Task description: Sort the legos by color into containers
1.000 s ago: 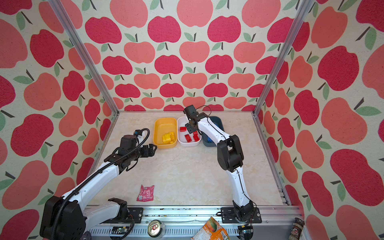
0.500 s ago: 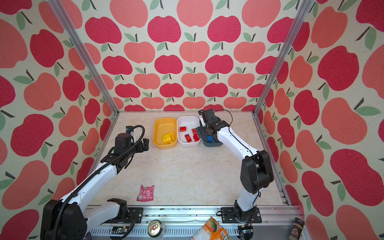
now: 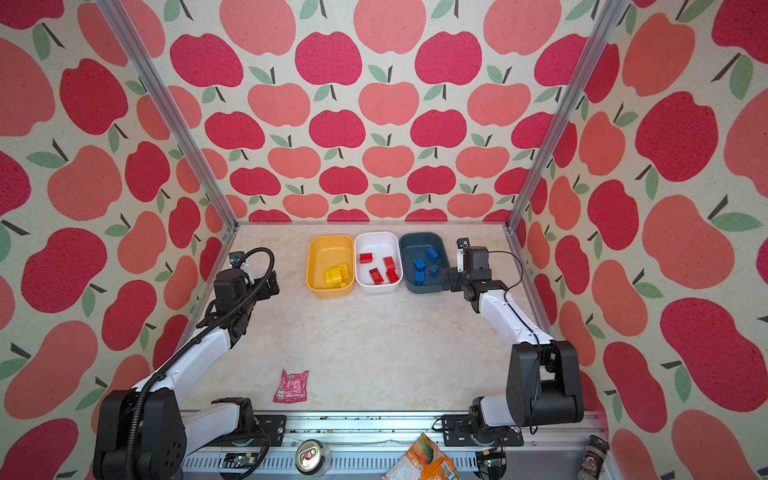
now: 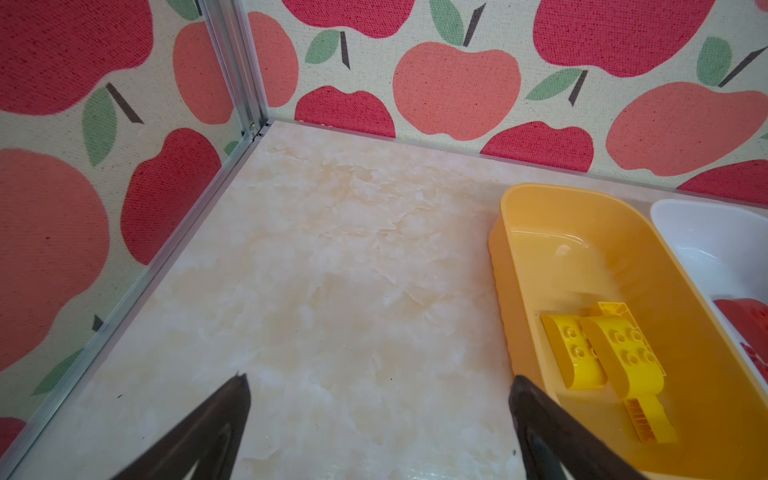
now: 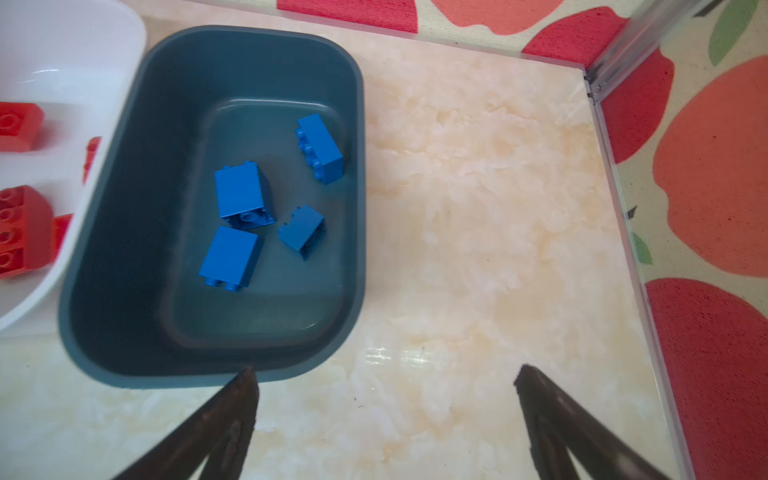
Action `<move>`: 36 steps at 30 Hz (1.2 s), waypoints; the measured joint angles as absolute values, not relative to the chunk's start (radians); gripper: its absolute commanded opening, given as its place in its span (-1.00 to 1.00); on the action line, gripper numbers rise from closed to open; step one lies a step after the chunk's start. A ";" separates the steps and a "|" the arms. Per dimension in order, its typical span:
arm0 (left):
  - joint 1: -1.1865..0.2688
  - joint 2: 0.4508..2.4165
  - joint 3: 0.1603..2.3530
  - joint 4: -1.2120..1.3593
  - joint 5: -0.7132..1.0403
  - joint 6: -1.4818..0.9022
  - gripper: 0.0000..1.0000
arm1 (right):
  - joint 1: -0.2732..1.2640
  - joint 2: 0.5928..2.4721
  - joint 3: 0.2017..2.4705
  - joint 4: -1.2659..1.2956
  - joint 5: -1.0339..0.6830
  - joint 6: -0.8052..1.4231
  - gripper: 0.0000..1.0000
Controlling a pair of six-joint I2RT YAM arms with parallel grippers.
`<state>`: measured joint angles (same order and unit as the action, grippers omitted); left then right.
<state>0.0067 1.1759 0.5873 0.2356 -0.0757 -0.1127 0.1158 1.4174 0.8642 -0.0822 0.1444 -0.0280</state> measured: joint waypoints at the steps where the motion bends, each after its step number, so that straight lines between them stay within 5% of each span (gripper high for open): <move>1: 0.017 1.180 0.575 0.261 -0.080 -0.109 0.99 | 0.092 1.420 0.835 -0.045 0.134 -0.024 0.99; 12: 0.078 1.246 0.460 0.516 -0.131 -0.069 0.99 | 0.032 1.465 0.540 0.403 0.049 -0.015 0.99; 26: 0.019 1.514 0.351 0.887 -0.258 -0.031 0.99 | 0.032 1.531 0.436 0.775 0.009 -0.028 0.99; 36: 0.010 1.524 0.339 0.979 -0.286 -0.023 0.99 | 0.041 1.580 0.375 0.929 0.022 -0.035 0.99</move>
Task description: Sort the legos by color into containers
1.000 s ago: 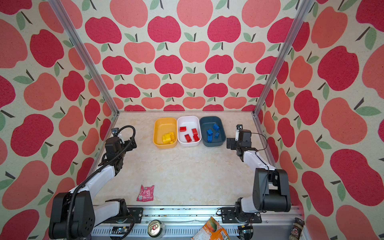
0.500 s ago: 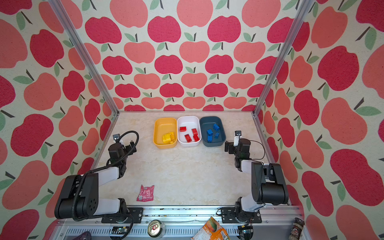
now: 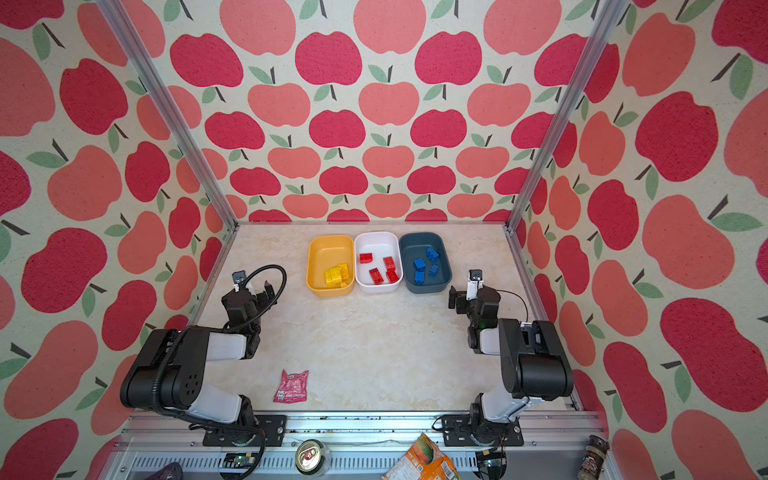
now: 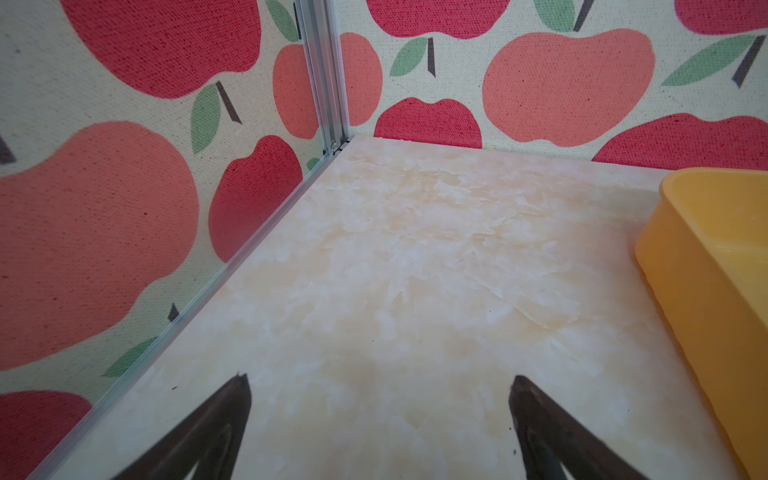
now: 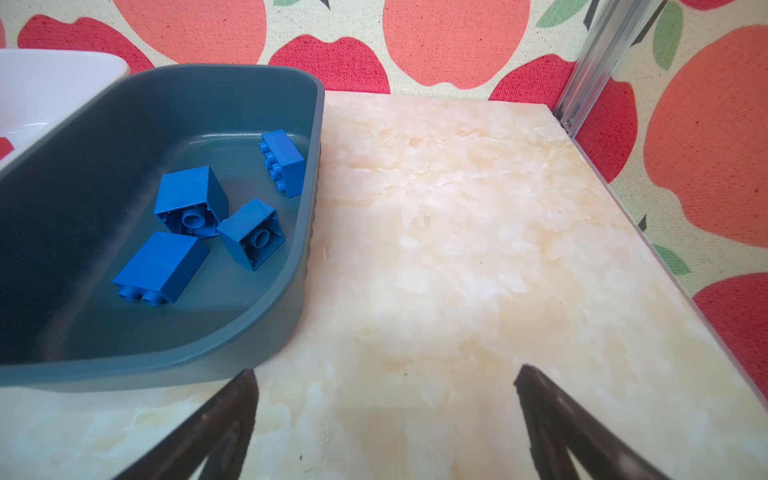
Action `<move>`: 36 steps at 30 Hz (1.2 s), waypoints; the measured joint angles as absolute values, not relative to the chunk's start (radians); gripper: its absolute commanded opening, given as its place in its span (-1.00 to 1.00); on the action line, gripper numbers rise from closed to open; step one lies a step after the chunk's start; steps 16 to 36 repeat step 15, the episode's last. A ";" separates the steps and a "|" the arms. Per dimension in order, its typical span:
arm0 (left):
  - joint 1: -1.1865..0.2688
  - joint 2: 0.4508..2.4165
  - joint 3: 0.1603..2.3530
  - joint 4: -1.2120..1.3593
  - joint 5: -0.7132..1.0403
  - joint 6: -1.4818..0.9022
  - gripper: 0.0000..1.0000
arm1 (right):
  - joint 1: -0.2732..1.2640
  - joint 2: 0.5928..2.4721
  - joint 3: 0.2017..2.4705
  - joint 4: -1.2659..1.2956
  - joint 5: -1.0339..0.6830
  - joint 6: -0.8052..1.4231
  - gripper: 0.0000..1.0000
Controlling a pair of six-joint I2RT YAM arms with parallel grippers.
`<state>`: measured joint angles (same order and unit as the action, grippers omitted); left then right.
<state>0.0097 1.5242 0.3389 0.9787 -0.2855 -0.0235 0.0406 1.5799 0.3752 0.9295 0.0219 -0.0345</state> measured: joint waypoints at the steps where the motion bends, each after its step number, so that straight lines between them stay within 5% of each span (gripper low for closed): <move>1: 0.010 1.524 0.339 0.981 -0.286 -0.023 0.99 | 0.046 1.580 0.375 0.939 0.031 -0.037 0.99; 36: 0.017 1.524 0.337 0.986 -0.285 -0.024 0.99 | 0.105 1.584 0.346 1.010 0.155 -0.072 0.99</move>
